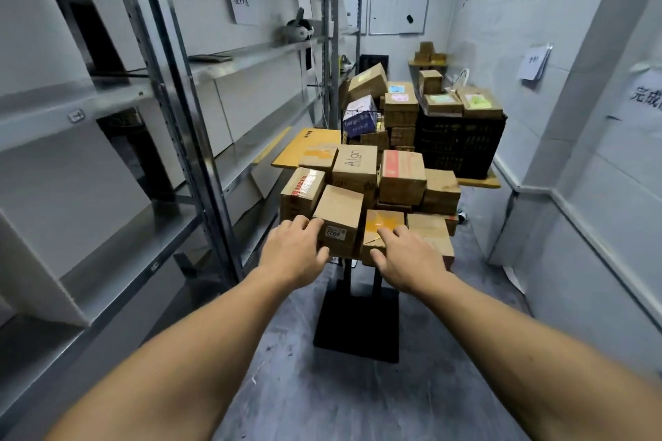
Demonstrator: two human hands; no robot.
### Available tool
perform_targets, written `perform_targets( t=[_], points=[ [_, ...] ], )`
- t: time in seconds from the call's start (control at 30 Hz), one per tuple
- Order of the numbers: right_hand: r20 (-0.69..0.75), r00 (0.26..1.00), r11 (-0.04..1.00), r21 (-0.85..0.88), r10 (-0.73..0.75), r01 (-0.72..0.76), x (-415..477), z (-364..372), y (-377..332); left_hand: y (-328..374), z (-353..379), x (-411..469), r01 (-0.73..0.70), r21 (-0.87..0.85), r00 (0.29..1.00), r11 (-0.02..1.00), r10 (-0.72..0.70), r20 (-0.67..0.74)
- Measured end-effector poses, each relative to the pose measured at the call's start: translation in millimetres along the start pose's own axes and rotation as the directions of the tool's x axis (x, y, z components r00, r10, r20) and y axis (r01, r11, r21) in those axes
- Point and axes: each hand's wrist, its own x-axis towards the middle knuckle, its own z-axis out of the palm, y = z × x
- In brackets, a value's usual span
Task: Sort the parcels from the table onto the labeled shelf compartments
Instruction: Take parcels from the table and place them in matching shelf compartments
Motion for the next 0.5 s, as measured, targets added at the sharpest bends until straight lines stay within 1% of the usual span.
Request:
perform_targets(
  t=[0.13,0.33,0.5],
  points=[
    [0.046,0.999,0.999,0.037,0.001,-0.002,55.6,31.4,11.0,-14.9,35.2,37.7,0.043,0.003,0.999,0.999,-0.043,0.031],
    [0.095,0.995,0.982,0.186,0.01,-0.028,156.0,75.2,40.7,-26.4,82.0,115.8,0.142,-0.004,0.986,0.99,-0.141,0.084],
    [0.201,0.979,0.953,0.3,-0.014,-0.048,216.5,118.0,53.9,-33.1,126.9,155.3,0.248,0.004,0.957,0.969,-0.245,0.156]
  ],
)
